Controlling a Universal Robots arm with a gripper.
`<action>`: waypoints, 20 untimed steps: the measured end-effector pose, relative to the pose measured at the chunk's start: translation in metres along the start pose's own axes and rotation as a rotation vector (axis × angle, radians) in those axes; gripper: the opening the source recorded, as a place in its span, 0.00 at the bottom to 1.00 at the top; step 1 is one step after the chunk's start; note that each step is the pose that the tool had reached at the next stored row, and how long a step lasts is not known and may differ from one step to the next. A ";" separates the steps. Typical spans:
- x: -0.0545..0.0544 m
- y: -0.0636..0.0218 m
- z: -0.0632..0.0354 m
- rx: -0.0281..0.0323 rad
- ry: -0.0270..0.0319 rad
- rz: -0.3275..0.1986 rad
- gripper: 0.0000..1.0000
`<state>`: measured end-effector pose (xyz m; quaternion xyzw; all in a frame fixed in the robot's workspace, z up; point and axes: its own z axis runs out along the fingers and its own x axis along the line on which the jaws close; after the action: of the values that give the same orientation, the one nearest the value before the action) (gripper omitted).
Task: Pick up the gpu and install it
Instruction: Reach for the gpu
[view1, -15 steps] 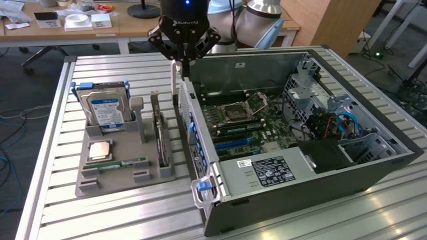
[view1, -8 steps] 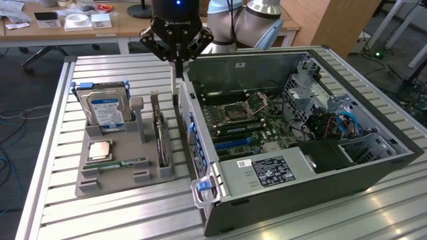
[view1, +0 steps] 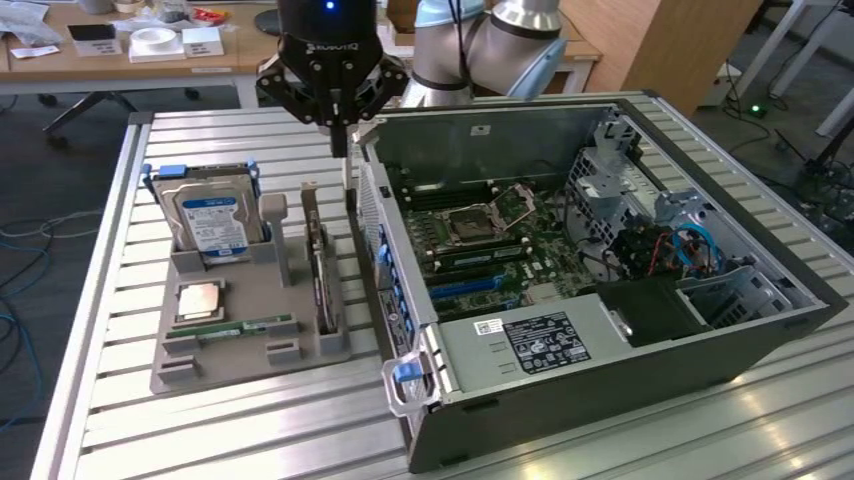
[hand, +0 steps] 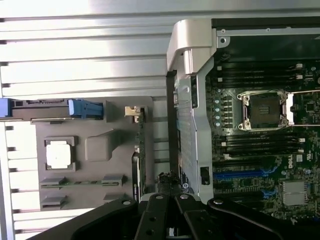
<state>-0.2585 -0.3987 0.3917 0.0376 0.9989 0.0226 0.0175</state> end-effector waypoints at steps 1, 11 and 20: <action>0.003 -0.0002 0.0000 0.0000 0.0000 0.000 0.11; 0.014 -0.0010 0.0018 0.0000 -0.0001 0.001 0.11; 0.022 -0.0010 0.0038 0.0002 -0.0005 0.009 0.11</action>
<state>-0.2806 -0.3979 0.3871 0.0419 0.9987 0.0226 0.0176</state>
